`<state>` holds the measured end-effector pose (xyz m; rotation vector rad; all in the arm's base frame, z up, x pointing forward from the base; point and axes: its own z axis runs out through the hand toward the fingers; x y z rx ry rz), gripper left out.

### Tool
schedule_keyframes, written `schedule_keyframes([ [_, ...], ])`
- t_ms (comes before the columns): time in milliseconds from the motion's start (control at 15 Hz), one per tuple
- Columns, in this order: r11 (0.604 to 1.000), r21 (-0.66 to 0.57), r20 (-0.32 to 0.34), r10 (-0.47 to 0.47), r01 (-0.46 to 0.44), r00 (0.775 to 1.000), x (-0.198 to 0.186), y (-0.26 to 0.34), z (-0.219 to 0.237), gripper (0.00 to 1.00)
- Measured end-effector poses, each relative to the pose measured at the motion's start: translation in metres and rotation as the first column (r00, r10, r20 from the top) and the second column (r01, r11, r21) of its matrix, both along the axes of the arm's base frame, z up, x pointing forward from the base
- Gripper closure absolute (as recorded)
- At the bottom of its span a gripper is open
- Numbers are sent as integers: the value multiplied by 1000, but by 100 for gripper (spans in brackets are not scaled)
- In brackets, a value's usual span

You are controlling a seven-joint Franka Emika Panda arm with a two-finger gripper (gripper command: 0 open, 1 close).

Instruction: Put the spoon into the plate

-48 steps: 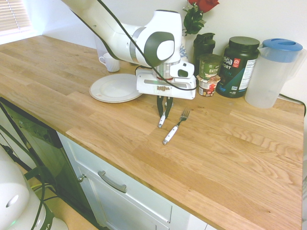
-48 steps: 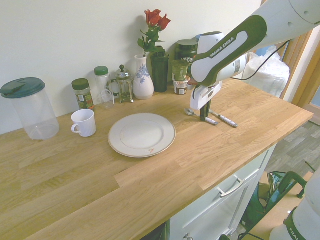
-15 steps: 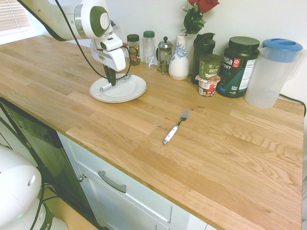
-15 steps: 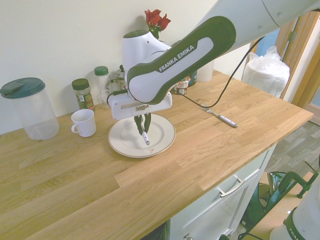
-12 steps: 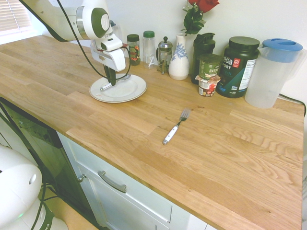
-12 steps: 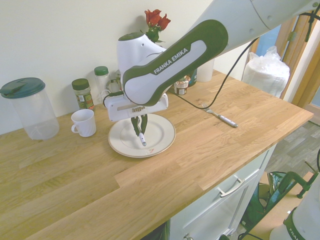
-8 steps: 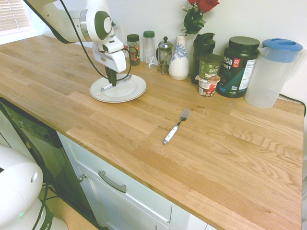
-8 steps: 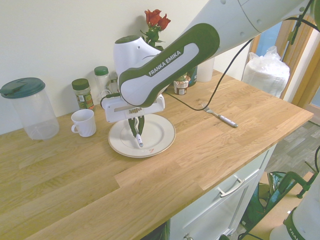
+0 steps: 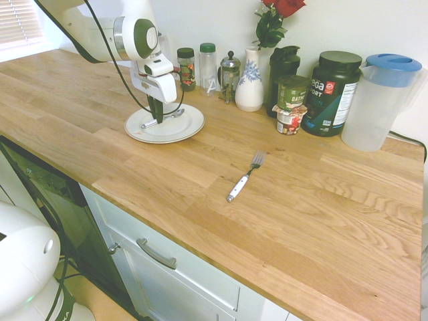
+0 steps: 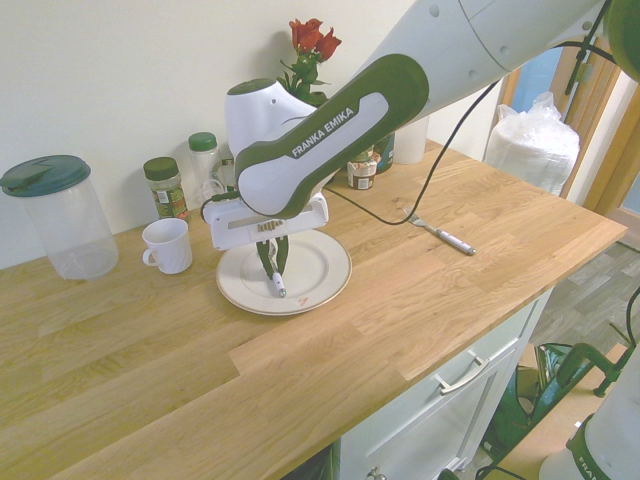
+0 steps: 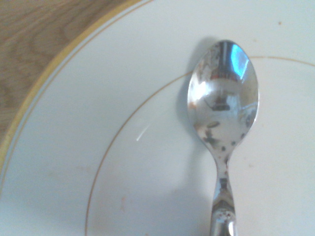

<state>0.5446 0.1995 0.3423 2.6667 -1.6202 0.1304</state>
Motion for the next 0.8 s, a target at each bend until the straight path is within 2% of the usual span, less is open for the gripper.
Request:
schedule_keyframes([
  [267,999,19,-65,26,-25,998,-5,-2,-1,0],
  [600,997,27,-51,75,-74,996,-14,-18,52,0],
  [800,987,58,-27,150,-148,988,-22,-64,99,0],
])
